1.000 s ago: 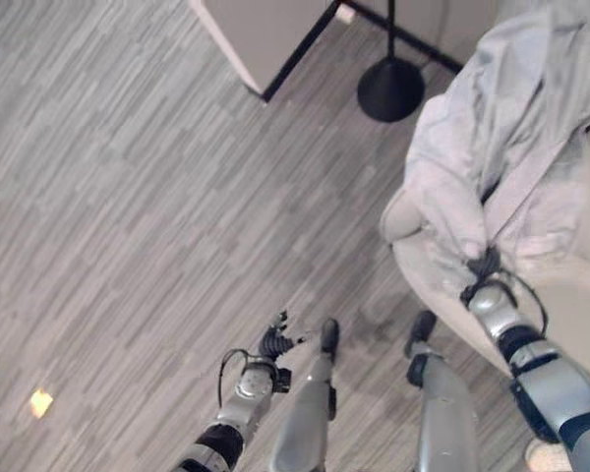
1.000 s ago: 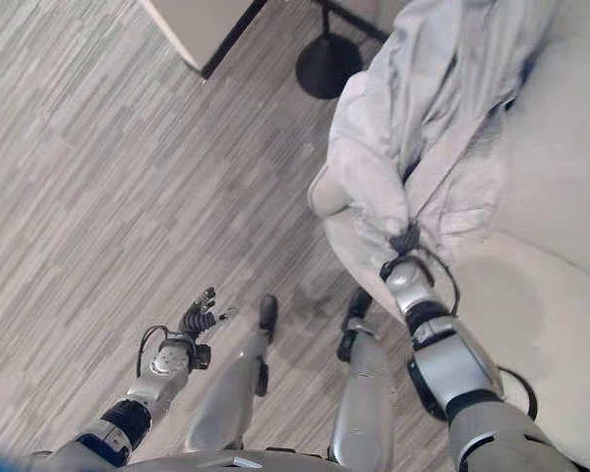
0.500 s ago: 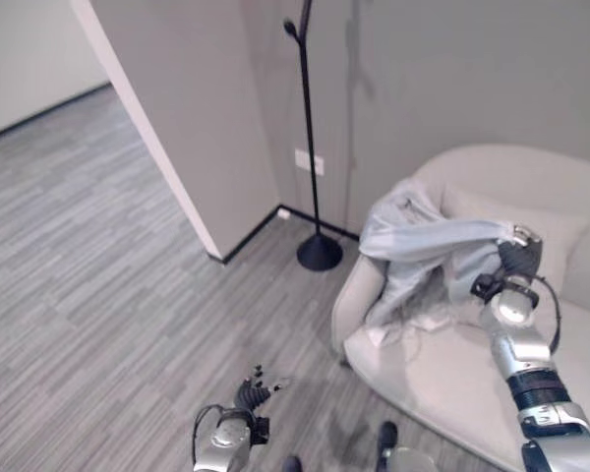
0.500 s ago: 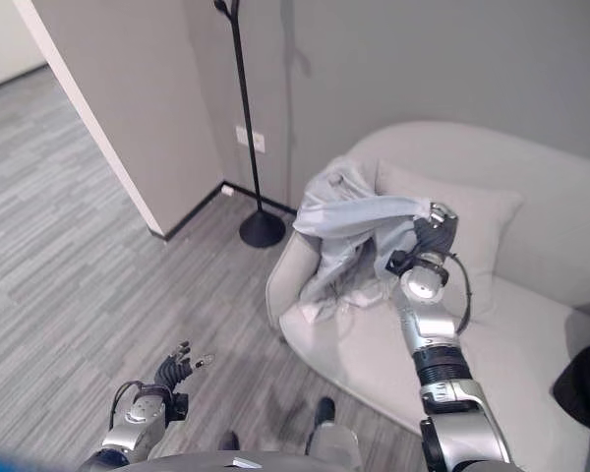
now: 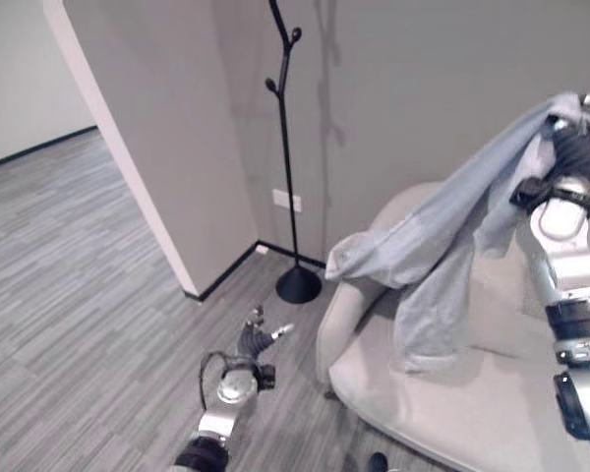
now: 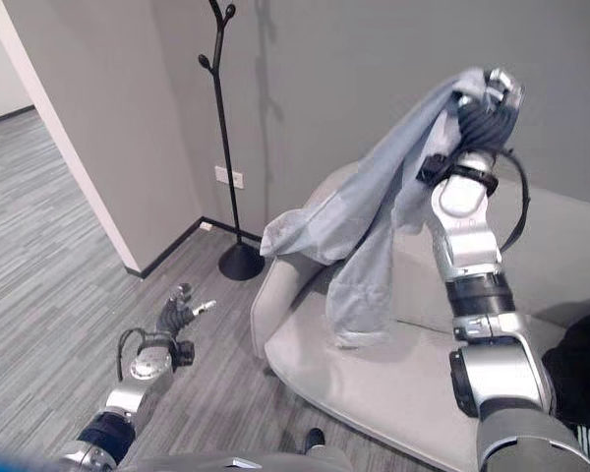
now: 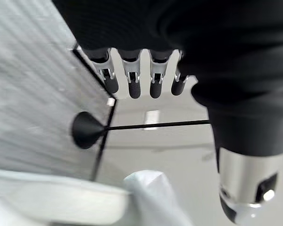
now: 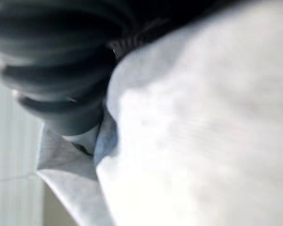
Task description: Hang the clothes on the sofa on the clothes rack.
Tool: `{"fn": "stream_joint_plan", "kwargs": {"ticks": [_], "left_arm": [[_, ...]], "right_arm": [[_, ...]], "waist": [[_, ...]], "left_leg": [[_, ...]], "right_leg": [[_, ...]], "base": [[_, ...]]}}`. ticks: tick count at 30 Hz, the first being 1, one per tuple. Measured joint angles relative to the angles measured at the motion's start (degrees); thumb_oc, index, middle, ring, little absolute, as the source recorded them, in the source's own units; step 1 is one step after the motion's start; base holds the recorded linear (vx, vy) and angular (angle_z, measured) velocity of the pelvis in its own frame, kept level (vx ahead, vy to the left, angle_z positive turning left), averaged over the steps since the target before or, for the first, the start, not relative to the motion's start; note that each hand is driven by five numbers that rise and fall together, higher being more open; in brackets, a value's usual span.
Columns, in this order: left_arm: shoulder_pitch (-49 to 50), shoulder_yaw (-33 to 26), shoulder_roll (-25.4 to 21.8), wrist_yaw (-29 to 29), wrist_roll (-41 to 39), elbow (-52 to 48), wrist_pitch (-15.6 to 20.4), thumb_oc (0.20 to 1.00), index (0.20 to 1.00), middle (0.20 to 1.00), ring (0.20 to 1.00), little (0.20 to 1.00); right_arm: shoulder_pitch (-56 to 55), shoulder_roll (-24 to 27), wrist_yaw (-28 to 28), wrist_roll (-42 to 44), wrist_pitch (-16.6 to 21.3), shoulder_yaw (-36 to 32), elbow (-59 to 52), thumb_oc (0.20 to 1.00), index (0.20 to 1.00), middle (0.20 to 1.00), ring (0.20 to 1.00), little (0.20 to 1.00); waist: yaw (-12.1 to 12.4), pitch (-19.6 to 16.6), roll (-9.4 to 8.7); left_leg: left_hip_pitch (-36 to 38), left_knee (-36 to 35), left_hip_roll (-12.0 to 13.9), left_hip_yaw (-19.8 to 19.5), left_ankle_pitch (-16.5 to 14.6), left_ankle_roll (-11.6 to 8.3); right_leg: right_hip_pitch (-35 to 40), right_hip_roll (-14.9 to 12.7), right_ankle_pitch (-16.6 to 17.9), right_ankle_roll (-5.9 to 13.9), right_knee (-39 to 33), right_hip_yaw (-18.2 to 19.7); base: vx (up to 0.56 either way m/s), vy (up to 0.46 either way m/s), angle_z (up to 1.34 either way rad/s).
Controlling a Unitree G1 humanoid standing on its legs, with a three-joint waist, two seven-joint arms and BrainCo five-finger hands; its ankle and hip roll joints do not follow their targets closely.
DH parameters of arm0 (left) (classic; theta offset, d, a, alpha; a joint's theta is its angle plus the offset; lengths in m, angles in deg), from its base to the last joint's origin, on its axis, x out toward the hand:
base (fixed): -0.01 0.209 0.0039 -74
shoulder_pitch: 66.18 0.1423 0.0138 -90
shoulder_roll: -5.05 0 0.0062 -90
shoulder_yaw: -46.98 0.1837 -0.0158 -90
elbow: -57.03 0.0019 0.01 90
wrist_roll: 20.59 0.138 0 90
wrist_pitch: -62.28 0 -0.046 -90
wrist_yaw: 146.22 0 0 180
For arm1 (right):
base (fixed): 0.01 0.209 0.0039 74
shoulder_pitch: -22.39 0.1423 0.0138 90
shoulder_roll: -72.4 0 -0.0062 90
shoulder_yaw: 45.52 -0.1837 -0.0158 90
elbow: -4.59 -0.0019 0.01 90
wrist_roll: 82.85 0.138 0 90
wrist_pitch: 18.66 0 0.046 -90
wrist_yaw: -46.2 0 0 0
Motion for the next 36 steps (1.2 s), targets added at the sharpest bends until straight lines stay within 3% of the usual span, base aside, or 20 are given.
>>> {"fn": "stream_joint_plan", "kwargs": {"ticks": [4,7,10,14,17,22,27,32,36], "left_arm": [[-3.9,0.2,-1.1,-3.6,3.7,0.9,0.4,1.0,1.0,1.0,1.0,1.0],[-9.1,0.9,-2.3,-7.0,5.5,3.2,1.2,1.0,1.0,1.0,1.0,1.0],[-11.6,2.1,-1.9,-8.0,5.5,4.8,2.1,1.0,1.0,1.0,1.0,1.0],[-12.6,6.1,-0.5,-8.1,5.2,5.9,3.0,1.0,1.0,1.0,1.0,1.0],[-12.5,8.2,2.6,-7.8,3.2,5.9,3.1,1.0,1.0,1.0,1.0,1.0],[-12.0,11.8,7.3,-4.6,-4.7,2.6,4.5,1.0,1.0,1.0,1.0,1.0],[-11.5,17.1,8.7,0.6,-12.1,-3.6,5.6,1.0,1.0,1.0,1.0,1.0],[-11.3,22.6,10.2,5.9,-23.5,-7.3,5.4,1.0,1.0,1.0,1.0,1.0],[-11.3,27.6,9.6,9.8,-28.1,-10.2,4.9,1.0,1.0,1.0,1.0,1.0]], "right_arm": [[9.6,2.9,-0.2,0.3,0.0,4.0,6.9,0.2,0.2,0.2,0.2,0.2],[17.7,2.7,0.2,1.0,0.9,7.6,10.5,0.2,0.2,0.2,0.2,0.2],[20.2,1.8,0.6,2.2,2.0,9.2,11.0,0.2,0.2,0.2,0.2,0.2],[22.6,1.4,0.7,6.0,2.6,11.0,14.8,0.2,0.2,0.2,0.2,0.2],[23.1,0.6,0.8,7.7,2.6,12.0,14.4,0.2,0.2,0.2,0.2,0.2],[23.1,-2.1,0.8,7.7,2.6,12.5,11.4,0.2,0.2,0.2,0.2,0.2],[23.0,-3.7,1.3,8.2,2.6,13.5,10.1,0.2,0.2,0.2,0.2,0.2],[22.9,-8.1,2.6,8.2,2.7,15.3,7.2,0.2,0.2,0.2,0.2,0.2],[22.9,-11.2,3.0,8.2,2.7,15.4,7.2,0.2,0.2,0.2,0.2,0.2]], "waist": [[-0.7,-0.3,-1.35],[-2.8,-1.3,-2.95],[-3.3,-2.0,-3.91],[-4.7,-3.3,-4.67],[-4.6,-3.4,-4.16],[-6.3,-3.4,-3.84],[-6.5,-3.3,-3.71],[-7.5,-3.2,-3.71],[-7.7,-3.2,-3.64]], "left_leg": [[1.1,0.0,-0.2,1.0,-0.1,-0.06],[1.9,0.0,-0.2,2.2,-0.3,-0.08],[3.3,0.0,-0.1,3.8,-0.9,0.14],[3.7,0.0,-0.2,5.0,-1.1,-0.03],[4.3,0.0,-0.4,6.0,-1.3,0.04],[4.4,0.0,-0.8,7.3,-1.6,0.04],[5.5,0.0,-1.0,8.9,-2.0,0.16],[5.9,0.0,-1.2,9.6,-2.4,0.5],[6.1,0.0,-1.3,9.9,-2.5,0.41]], "right_leg": [[0.2,0.2,0.1,0.0,0.0,1.2],[0.6,0.4,0.5,0.5,-0.8,2.4],[1.2,0.7,0.4,0.4,-1.0,3.5],[1.1,0.8,0.5,0.56,-1.0,4.4],[1.2,0.8,0.8,0.67,-1.1,5.3],[1.1,1.0,1.7,0.97,-1.7,6.7],[1.4,1.2,2.2,0.9,-2.1,8.3],[1.1,1.2,2.0,0.64,-2.0,9.2],[1.1,1.3,2.0,0.64,-1.9,9.9]], "base": [[-0.02,0.018,-0.15],[0.0,0.015,-0.19],[0.0,0.008,-0.27],[0.0,0.013,-0.15],[-0.01,0.006,-0.15],[0.0,0.001,-0.13],[0.01,-0.007,-0.18],[0.0,0.0,-0.09],[0.0,-0.001,-0.03]]}}
